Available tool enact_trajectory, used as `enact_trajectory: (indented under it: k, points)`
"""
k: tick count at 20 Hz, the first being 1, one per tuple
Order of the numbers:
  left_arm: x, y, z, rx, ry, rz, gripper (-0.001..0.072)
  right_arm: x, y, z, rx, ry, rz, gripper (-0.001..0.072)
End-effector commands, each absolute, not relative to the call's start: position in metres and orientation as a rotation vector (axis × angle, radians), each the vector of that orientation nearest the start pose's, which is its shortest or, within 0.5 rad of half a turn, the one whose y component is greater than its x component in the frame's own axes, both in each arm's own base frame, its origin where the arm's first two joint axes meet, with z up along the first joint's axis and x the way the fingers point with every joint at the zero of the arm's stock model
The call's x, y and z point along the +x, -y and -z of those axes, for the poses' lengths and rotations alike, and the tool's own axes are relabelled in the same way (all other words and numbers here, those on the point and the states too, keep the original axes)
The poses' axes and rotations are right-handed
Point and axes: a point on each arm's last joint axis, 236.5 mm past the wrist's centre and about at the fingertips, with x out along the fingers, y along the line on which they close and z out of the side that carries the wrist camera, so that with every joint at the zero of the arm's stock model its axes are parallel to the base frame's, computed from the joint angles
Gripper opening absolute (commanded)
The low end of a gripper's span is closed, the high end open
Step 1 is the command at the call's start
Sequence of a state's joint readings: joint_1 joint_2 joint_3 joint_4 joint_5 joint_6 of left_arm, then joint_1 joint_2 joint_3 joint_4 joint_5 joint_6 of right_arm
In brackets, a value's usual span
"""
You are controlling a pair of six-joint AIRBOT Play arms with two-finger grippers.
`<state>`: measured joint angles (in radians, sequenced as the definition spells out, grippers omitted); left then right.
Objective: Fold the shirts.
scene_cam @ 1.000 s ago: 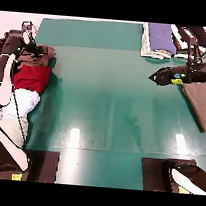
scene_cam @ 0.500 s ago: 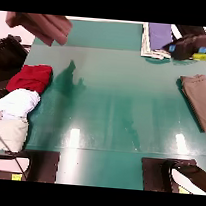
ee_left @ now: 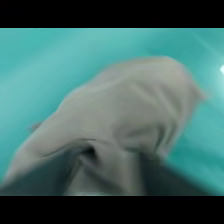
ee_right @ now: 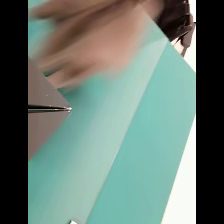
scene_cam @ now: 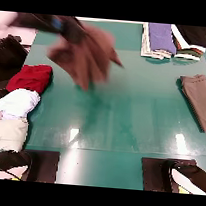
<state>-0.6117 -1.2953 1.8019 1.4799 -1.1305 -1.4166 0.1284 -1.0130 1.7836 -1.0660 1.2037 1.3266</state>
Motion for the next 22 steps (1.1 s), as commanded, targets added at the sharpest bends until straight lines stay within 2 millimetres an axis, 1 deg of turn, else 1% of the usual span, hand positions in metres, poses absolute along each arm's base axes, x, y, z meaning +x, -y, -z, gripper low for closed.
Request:
enact_trajectory:
  k: [1,2,3,4,5,6,7,8,9,10,12,13,14,16,18,22]
  points:
    - [0.326,0.362,-0.207,0.289,-0.691,0.920,0.0610,0.331,-0.151,-0.400,0.012,-0.348,-0.602,0.0017]
    - [0.331,0.359,-0.202,0.293,-0.700,0.901,0.0610,0.329,-0.151,-0.402,0.011,-0.344,-0.603,0.0018]
    - [0.345,0.345,-0.204,0.272,-0.704,0.842,0.0610,0.327,-0.150,-0.403,0.009,-0.341,-0.603,0.0018]
    - [0.360,0.326,-0.205,0.232,-0.719,0.777,0.0610,0.323,-0.150,-0.405,0.006,-0.338,-0.604,0.0017]
    - [0.378,0.302,-0.202,0.180,-0.750,0.704,0.0610,0.321,-0.150,-0.406,0.005,-0.334,-0.604,0.0018]
    - [0.393,0.278,-0.193,0.122,-0.793,0.630,0.0610,0.318,-0.150,-0.408,0.004,-0.329,-0.605,0.0017]
    - [0.403,0.256,-0.180,0.069,-0.842,0.568,0.0610,0.315,-0.149,-0.409,0.001,-0.326,-0.605,0.0018]
    - [0.408,0.237,-0.159,0.023,-0.902,0.523,0.0610,0.314,-0.149,-0.410,0.000,-0.324,-0.605,0.0017]
    - [0.409,0.222,-0.135,-0.011,-0.962,0.492,0.0610,0.314,-0.149,-0.410,0.000,-0.324,-0.606,0.0017]
    - [0.405,0.210,-0.105,-0.042,-1.033,0.465,0.0610,0.314,-0.149,-0.409,-0.001,-0.330,-0.607,0.0017]
    - [0.389,0.195,-0.049,-0.092,-1.156,0.425,0.0610,0.315,-0.150,-0.407,0.000,-0.337,-0.610,0.0017]
    - [0.381,0.190,-0.020,-0.125,-1.203,0.404,0.0609,0.316,-0.150,-0.405,0.000,-0.341,-0.609,0.0018]
    - [0.376,0.190,-0.002,-0.171,-1.223,0.393,0.0609,0.318,-0.150,-0.403,0.001,-0.347,-0.609,0.0018]
    - [0.370,0.197,0.024,-0.243,-1.226,0.389,0.0610,0.319,-0.151,-0.398,-0.001,-0.368,-0.613,0.0017]
    - [0.366,0.209,0.039,-0.277,-1.243,0.420,0.0609,0.322,-0.152,-0.393,0.009,-0.390,-0.614,0.0017]
    - [0.366,0.244,0.059,-0.311,-1.245,0.485,0.0609,0.328,-0.153,-0.386,0.020,-0.412,-0.612,0.0017]
